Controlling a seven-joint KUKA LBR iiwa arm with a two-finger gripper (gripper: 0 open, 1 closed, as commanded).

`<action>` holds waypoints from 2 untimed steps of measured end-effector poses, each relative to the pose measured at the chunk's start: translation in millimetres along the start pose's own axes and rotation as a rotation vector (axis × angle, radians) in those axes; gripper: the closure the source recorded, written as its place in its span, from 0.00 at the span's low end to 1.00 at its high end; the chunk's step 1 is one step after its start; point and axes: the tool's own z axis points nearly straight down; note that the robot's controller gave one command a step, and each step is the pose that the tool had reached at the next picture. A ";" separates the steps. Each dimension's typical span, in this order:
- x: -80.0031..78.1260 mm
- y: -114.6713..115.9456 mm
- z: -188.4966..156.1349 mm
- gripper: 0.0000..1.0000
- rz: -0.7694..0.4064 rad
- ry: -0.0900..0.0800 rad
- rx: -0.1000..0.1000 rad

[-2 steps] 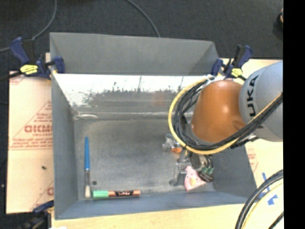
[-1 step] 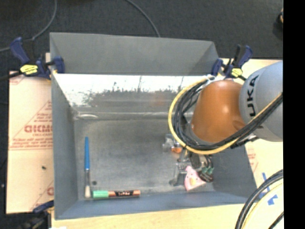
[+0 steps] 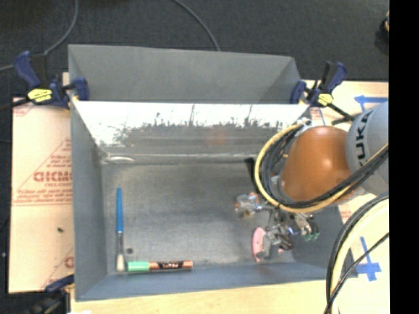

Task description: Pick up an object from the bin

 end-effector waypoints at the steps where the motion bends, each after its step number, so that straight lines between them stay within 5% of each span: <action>1: 2.4 -19.6 32.8 1.00 0.080 0.005 -0.002; 2: 2.3 -19.7 32.8 1.00 0.081 0.005 -0.003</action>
Offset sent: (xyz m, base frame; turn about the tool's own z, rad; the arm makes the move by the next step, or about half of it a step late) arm 0.0000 0.0000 0.0000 0.0000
